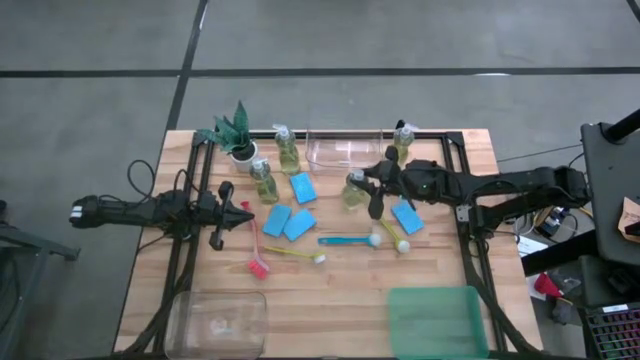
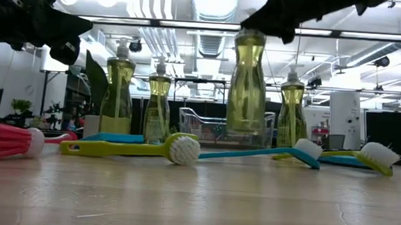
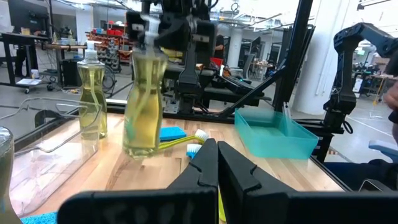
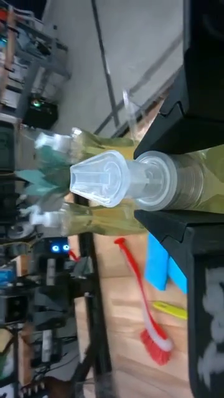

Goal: Pick & Place Kitchen Sink Supplies
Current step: Put the liquid detergent into the top transparent bin

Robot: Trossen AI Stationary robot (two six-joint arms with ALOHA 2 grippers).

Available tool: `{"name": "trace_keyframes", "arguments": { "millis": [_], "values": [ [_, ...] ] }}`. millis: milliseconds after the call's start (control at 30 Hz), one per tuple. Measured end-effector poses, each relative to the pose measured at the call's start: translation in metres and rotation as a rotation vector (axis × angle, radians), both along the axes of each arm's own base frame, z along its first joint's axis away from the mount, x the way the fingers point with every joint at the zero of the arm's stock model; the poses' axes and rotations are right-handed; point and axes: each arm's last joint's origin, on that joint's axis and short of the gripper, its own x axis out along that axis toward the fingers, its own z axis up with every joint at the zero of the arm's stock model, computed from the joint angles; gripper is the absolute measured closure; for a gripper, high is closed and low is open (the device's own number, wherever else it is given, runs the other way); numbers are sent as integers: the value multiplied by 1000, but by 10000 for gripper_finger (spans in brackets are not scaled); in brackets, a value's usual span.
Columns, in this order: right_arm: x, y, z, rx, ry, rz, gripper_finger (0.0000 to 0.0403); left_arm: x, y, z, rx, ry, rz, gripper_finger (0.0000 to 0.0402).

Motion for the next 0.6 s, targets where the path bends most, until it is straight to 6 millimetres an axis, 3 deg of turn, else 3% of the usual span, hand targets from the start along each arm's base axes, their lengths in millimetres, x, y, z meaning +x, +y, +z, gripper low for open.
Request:
{"name": "trace_keyframes", "arguments": {
  "millis": [400,600],
  "values": [
    [8,-30,45,-111,-40,-76,295,0,0,0,0,0,0,401],
    [23,-56,43,-78,-23,-47,295,0,0,0,0,0,0,401]
  ]
}}
